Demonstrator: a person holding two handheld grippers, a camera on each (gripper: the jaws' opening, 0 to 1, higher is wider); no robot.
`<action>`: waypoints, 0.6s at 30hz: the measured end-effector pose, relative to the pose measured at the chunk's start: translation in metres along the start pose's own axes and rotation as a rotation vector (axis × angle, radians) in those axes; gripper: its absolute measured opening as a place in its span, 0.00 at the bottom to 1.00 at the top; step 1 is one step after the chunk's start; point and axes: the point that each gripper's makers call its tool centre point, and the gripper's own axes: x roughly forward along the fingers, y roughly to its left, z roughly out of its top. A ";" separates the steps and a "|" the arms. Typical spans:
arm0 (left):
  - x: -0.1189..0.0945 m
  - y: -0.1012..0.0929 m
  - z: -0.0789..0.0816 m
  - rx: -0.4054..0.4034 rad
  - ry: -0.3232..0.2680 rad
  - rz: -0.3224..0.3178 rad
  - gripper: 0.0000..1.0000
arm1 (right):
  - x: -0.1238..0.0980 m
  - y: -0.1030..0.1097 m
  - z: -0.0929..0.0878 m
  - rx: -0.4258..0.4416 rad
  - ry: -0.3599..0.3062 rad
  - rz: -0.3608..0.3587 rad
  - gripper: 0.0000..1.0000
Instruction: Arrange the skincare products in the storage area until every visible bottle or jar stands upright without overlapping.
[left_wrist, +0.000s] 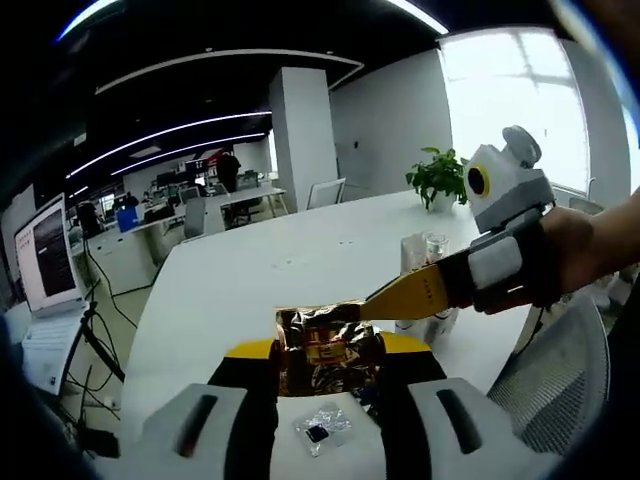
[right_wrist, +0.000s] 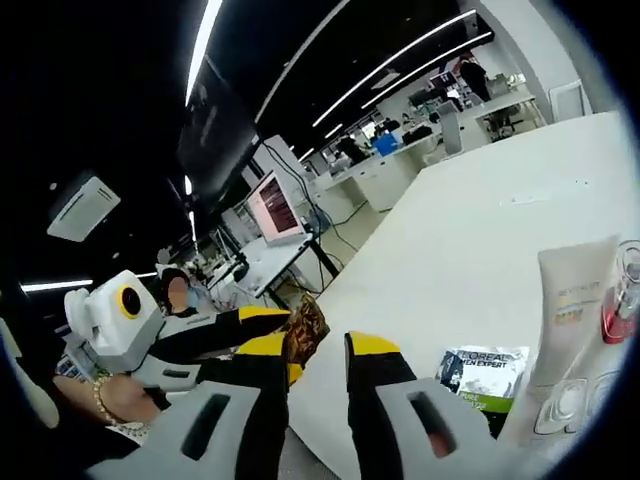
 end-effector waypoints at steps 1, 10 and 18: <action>0.000 0.000 0.000 0.000 0.000 0.001 0.34 | 0.002 0.000 0.000 0.002 0.004 0.004 0.18; 0.001 -0.003 0.002 -0.014 -0.004 -0.010 0.34 | 0.007 0.004 0.005 0.041 -0.017 0.018 0.04; 0.003 -0.003 0.001 -0.041 -0.003 -0.032 0.34 | 0.005 0.006 0.007 0.053 -0.029 0.021 0.01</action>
